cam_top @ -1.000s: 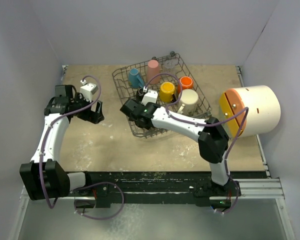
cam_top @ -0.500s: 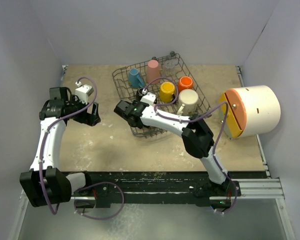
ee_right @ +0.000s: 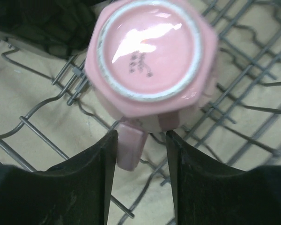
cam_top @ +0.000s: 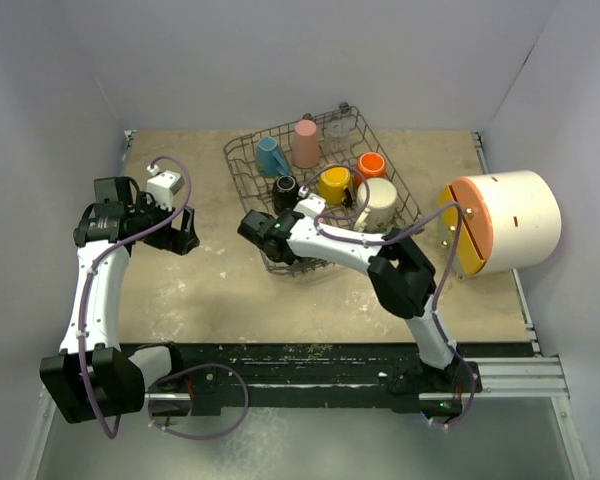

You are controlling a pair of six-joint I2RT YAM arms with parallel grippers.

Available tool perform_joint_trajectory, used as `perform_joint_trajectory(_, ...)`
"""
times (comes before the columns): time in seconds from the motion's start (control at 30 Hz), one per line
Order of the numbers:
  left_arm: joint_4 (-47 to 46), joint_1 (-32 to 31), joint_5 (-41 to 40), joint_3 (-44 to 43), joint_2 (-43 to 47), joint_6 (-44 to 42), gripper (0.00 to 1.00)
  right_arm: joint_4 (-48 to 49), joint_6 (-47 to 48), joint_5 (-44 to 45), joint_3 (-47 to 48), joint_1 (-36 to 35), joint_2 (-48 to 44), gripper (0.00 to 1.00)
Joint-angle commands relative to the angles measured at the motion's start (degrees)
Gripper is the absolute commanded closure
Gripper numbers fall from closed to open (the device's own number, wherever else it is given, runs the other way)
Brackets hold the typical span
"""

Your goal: Unload the cups from the dish rack

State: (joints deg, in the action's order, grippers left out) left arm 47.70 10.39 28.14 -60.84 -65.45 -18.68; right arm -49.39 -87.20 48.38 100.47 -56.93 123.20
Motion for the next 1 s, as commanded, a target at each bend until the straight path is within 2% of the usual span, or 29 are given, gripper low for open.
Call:
perform_joint_trajectory(0.0, -0.8, 0.4, 1.3, -2.0, 0.8, -0.2, 0.01, -3.8, -2.8, 5.0, -5.1, 0.2, -6.1, 0.53)
perform_joint_trajectory(0.2, -0.4, 0.4, 1.3, -2.7, 1.0, -0.1, 0.01, -0.3, 1.0, 5.6, -9.1, 0.2, -8.4, 0.58)
perform_joint_trajectory(0.43, 0.1, 0.4, 1.2, -3.1, 1.8, -0.3, 0.01, 2.8, 7.2, 5.2, -7.1, 0.4, -6.1, 0.58)
perform_joint_trajectory(0.6, 0.3, 0.4, 1.0, -3.1, 2.6, -0.7, 0.01, 4.4, 9.7, 4.3, -7.8, 1.4, -5.7, 0.63)
perform_joint_trajectory(0.77, 0.4, 0.4, 1.3, -3.1, 2.6, -0.7, 0.01, 7.5, 13.0, 3.5, -9.4, 2.6, -6.6, 0.79)
perform_joint_trajectory(0.93, 0.4, 0.4, 1.9, -2.7, 2.9, -0.8, 0.01, 9.7, 18.9, 3.9, -8.1, 2.5, -8.7, 1.0)
perform_joint_trajectory(0.97, 0.5, 0.4, 2.0, -2.7, 2.9, -0.9, 0.01, 9.8, 19.8, 4.4, -7.7, 2.5, -9.4, 1.0)
